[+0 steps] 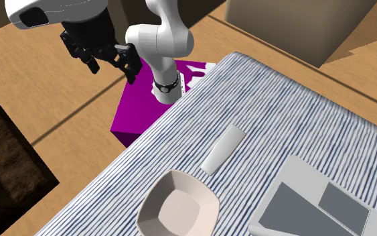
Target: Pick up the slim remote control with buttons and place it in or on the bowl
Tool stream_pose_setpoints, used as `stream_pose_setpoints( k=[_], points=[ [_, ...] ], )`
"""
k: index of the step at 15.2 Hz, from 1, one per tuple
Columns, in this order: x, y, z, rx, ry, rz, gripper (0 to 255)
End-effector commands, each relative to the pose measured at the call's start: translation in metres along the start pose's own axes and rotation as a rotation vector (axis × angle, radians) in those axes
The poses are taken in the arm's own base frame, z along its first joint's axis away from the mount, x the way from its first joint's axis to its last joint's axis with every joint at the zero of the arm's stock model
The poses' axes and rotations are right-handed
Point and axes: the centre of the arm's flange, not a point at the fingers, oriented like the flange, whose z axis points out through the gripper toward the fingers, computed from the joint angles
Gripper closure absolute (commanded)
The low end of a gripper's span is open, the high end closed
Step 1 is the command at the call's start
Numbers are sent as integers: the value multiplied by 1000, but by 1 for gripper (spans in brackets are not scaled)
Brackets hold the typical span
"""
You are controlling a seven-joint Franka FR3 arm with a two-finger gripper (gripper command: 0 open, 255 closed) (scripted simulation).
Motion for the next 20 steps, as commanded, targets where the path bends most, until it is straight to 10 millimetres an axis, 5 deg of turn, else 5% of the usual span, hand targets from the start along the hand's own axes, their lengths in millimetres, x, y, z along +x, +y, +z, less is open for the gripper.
stream_pose_setpoints(
  k=[1, 20],
  points=[
    [0, 0, 0, 0, 0, 0, 0],
    [-16, -196, 149, 26, -13, 254, 0]
  ],
)
